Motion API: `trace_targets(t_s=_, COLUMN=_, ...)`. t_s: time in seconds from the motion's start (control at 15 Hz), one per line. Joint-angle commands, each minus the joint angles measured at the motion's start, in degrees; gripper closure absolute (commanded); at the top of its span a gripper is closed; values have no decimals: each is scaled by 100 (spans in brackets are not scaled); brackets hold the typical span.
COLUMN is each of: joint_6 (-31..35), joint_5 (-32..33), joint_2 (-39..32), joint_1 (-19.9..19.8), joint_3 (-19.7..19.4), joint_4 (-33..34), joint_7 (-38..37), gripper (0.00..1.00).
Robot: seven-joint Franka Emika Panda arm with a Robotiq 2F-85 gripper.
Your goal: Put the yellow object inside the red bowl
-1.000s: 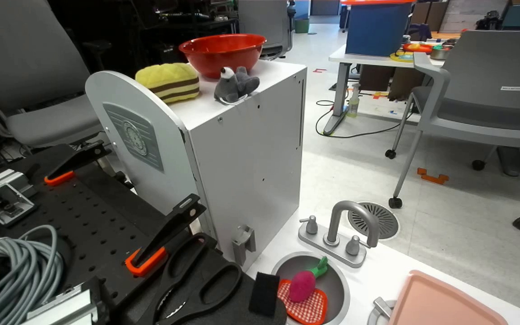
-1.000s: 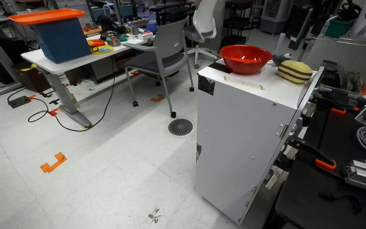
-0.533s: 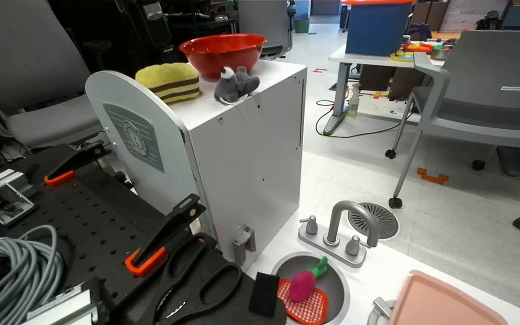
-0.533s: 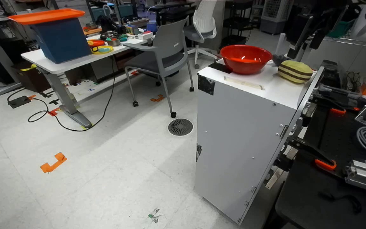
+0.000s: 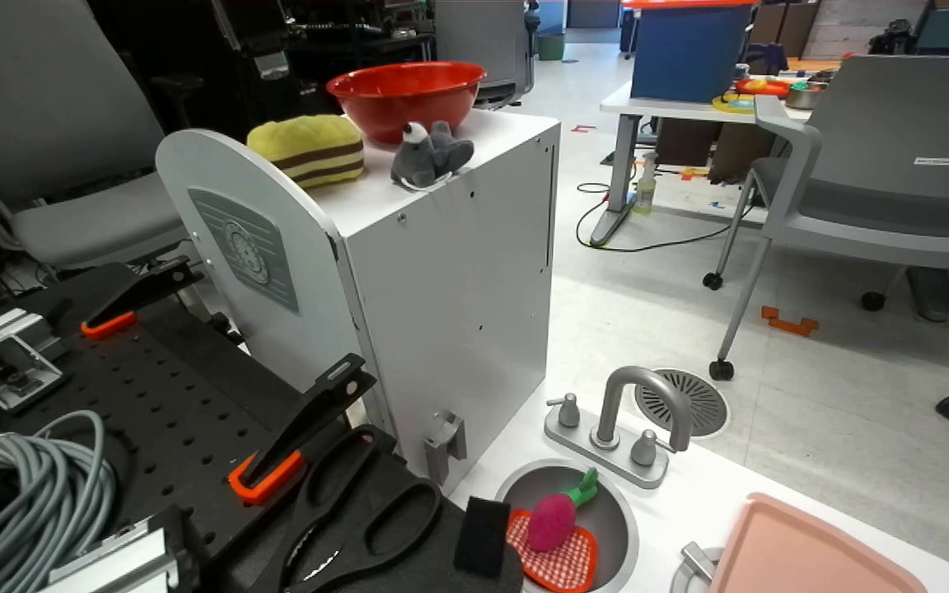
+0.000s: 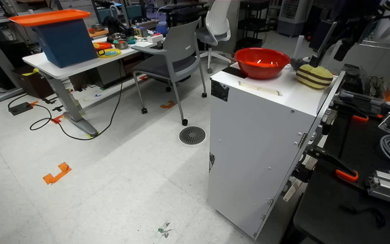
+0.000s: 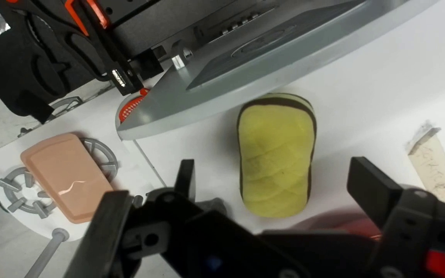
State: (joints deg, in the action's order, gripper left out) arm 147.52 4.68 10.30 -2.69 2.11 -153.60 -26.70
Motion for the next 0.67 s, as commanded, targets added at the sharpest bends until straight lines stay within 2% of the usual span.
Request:
trace_targets(t_s=0.0, joint_6=298, joint_5=-279, joint_2=-110, joint_1=-48, joint_3=-143, joint_4=-28, joint_7=420, gripper=0)
trace_targets(t_s=0.6, joint_6=649, joint_5=-875, joint_2=-522, joint_1=26, joint_3=-369, joint_4=123, joint_7=1527, gripper=0)
